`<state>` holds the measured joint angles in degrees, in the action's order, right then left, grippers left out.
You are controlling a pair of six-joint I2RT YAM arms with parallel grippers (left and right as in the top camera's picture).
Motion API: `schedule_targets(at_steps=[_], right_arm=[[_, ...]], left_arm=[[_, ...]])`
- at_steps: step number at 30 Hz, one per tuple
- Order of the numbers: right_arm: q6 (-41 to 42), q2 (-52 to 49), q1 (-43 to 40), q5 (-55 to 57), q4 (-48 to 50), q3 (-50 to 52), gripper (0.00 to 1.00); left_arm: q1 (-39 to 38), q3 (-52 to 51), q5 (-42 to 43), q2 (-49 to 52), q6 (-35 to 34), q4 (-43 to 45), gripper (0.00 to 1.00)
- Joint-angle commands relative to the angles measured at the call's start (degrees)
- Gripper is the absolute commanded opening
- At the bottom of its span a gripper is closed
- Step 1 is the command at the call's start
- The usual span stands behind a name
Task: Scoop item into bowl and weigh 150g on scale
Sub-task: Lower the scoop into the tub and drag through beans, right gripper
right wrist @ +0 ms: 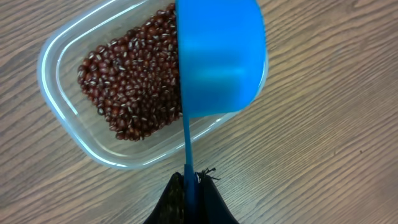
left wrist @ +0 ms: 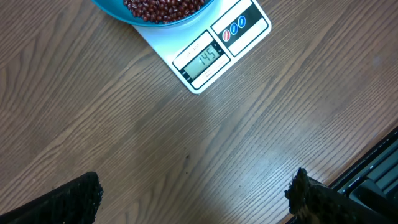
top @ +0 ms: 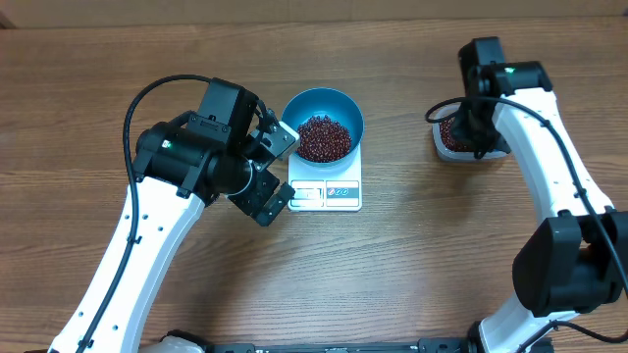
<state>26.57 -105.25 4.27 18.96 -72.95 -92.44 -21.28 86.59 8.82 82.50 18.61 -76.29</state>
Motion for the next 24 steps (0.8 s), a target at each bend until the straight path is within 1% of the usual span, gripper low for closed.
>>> schedule_targets(at_steps=[1,9,24], right_arm=[[-3.06,1.49,-0.5,-2.21,0.74,0.48,0.04],[-5.62,0.66,0.66,-5.84,1.55,0.59,0.04],[-7.21,-1.44,3.23,-9.75,3.08,1.53,0.04]], left_arm=[[0.26,-0.2,0.87,-0.76,1.29,0.04,1.0],[0.26,-0.2,0.85,-0.76,1.29,0.04,1.0],[0.26,-0.2,0.85,-0.76,1.29,0.04,1.0]])
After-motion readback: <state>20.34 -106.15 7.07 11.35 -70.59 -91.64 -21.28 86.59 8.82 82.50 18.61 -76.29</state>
